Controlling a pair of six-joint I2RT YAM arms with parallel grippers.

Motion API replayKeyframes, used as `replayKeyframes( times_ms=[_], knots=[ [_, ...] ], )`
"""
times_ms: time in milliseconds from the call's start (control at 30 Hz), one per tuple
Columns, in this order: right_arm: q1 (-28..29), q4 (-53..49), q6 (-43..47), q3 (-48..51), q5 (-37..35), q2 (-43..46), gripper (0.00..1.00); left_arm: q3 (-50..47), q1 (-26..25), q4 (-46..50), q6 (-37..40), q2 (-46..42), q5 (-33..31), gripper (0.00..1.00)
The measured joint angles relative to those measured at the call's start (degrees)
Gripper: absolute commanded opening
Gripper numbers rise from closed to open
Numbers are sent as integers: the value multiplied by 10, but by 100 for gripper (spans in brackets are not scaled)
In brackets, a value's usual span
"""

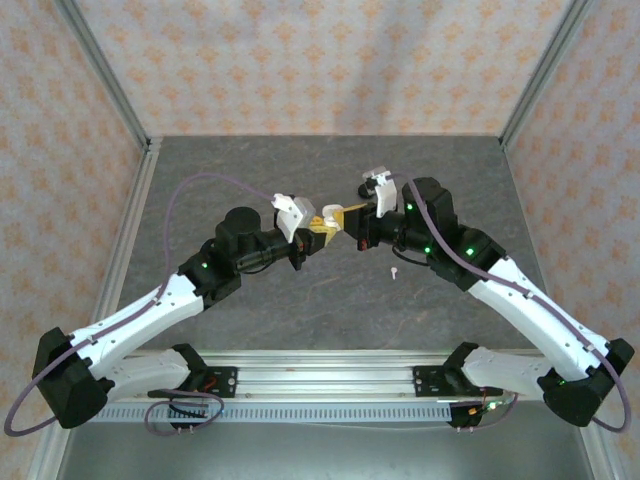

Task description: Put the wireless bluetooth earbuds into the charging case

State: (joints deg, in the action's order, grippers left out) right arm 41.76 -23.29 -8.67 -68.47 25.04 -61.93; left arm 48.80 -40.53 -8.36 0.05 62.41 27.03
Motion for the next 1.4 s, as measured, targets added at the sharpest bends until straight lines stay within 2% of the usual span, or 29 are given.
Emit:
replayKeyframes(
  times_ms=[933, 1400],
  knots=[
    [1, -13, -7, -8, -28, 1, 1, 3, -3, 4, 2, 0, -4, 0],
    [28, 1, -16, -9, -35, -20, 1, 3, -3, 25, 2, 0, -10, 0]
  ],
)
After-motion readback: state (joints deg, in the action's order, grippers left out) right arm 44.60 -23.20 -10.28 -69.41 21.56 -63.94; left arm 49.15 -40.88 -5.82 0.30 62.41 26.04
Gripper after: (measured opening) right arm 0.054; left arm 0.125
